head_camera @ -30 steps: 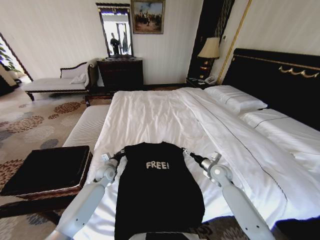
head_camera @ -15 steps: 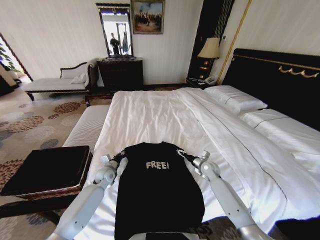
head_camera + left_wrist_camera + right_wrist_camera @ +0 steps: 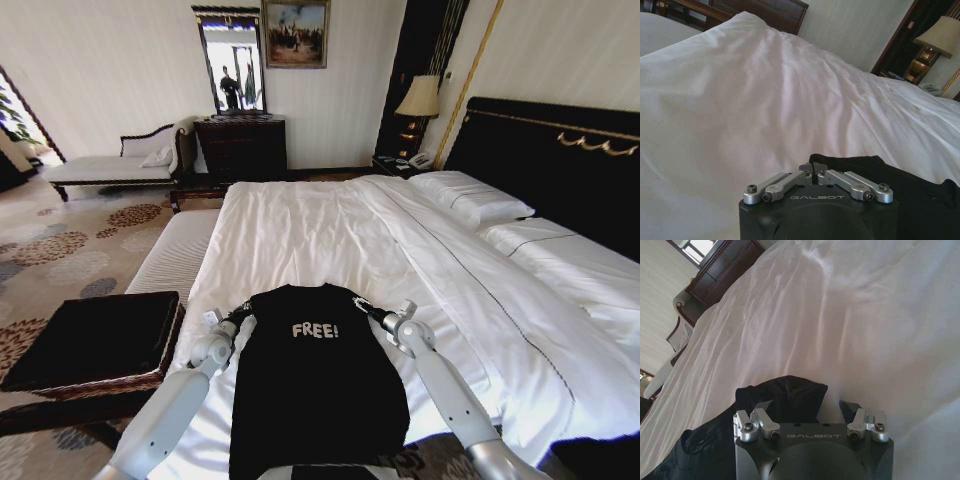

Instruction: Fold the clothes on the bed and place them into the basket.

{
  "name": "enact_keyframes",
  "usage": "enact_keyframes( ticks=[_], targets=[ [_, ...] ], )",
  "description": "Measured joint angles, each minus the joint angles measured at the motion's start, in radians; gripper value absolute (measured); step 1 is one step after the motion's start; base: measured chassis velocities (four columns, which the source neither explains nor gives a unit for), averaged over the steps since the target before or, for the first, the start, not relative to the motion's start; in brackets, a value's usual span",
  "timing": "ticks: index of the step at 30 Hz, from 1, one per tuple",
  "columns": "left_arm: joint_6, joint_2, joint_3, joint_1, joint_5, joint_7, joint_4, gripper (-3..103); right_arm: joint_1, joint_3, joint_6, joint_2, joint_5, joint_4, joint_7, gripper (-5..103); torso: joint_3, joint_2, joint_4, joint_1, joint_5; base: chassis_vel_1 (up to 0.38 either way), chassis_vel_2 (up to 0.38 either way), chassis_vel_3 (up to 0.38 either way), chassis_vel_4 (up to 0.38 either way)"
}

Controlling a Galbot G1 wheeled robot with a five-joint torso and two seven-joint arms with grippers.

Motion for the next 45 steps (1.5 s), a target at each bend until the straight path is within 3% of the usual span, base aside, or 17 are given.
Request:
enact_keyframes(
  ticks=[5,9,10,12,16,18,20,27,34,45],
  targets=[
    [0.0,0.001,-0.001,0.001,-0.001,0.001,-0.001,0,0.003,-0.002,0.004,-0.019,-0.003,0.004,-0.001,56,0.0,0.0,-0.0002,0.0,-0.0001,0.0,0.0,0.0,0.0],
    [0.0,0.0,-0.002,0.001,-0.001,0.002,0.001,0,0.003,-0.005,0.006,-0.02,-0.003,0.006,-0.002,46,0.0,0.0,-0.0002,0.0,0.0,0.0,0.0,0.0,0.0],
    [0.0,-0.001,-0.002,0.001,-0.001,0.003,0.004,0,0.003,-0.009,0.007,-0.018,-0.003,0.007,-0.002,35,0.0,0.0,-0.0002,0.0,0.0,0.0,0.0,0.0,0.0],
    [0.0,-0.001,-0.002,0.001,-0.001,0.003,0.005,0,0.003,-0.011,0.007,-0.018,-0.003,0.008,-0.002,35,0.0,0.0,-0.0002,0.0,0.0,0.0,0.0,0.0,0.0],
    [0.0,-0.003,-0.002,-0.001,0.0,0.003,0.005,0,0.003,-0.019,0.008,-0.021,-0.005,0.013,-0.003,13,0.0,0.0,-0.0001,0.0,0.0,0.0,0.0,0.0,0.0],
    [0.0,-0.003,-0.002,-0.001,0.0,0.003,0.005,0,0.001,-0.02,0.009,-0.022,-0.005,0.015,-0.003,13,0.0,0.0,-0.0002,0.0,0.0,0.0,0.0,0.0,0.0],
    [0.0,-0.002,-0.002,-0.001,0.0,0.002,0.003,0,-0.003,-0.021,0.009,-0.028,-0.005,0.024,-0.004,3,0.0,0.0,-0.0002,0.0,0.0,0.0,0.0,0.0,0.0],
    [-0.002,-0.001,-0.007,-0.003,0.0,0.0,-0.001,0,-0.005,-0.021,0.015,-0.038,-0.012,0.04,-0.004,1,0.0,0.0,-0.0002,0.0,0.0001,0.0,0.0,0.0,0.0],
    [-0.006,0.015,-0.017,-0.004,0.0,-0.007,-0.034,0,0.007,-0.038,0.041,-0.069,-0.079,0.087,-0.003,1,0.0,0.0,-0.0003,0.0,0.0,0.0,0.0,0.0,0.0],
    [-0.001,0.115,-0.036,-0.074,-0.061,-0.039,-0.123,0,0.148,-0.112,0.065,-0.106,-0.097,0.171,0.058,1,0.0,0.0,-0.0002,0.0,0.0,0.0,0.0,0.0,0.0]
  ],
)
